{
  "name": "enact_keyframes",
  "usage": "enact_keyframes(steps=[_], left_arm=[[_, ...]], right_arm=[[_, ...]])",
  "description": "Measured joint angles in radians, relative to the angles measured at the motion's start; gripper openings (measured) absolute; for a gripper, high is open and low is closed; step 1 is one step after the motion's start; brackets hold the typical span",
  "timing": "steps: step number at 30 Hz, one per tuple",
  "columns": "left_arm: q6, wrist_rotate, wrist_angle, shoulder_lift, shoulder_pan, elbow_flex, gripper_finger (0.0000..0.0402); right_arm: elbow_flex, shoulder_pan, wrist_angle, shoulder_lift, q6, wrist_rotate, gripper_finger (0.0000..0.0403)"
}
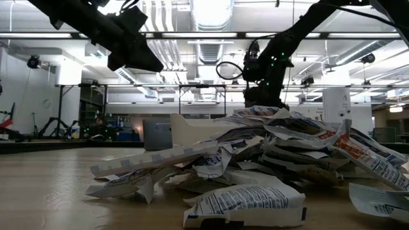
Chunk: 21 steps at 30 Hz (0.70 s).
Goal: Pick & Place First Aid Supplies
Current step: Put the white alcohol pad into the right black bin
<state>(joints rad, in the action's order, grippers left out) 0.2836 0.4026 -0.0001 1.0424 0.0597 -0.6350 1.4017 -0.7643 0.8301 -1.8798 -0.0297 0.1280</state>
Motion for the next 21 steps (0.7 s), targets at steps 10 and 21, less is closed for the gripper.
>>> enact_keyframes(steps=[10, 21], left_arm=[[0.006, -0.101, 0.0, 0.0, -0.011, -0.02, 0.0062], [0.055, -0.103, -0.001, 0.036, -0.093, -0.06, 0.0062]], right_arm=[[0.035, 0.001, 0.156, 0.15, 0.058, -0.053, 0.0098], [-0.052, 0.013, 0.181, 0.517, 0.122, -0.037, 0.0078]])
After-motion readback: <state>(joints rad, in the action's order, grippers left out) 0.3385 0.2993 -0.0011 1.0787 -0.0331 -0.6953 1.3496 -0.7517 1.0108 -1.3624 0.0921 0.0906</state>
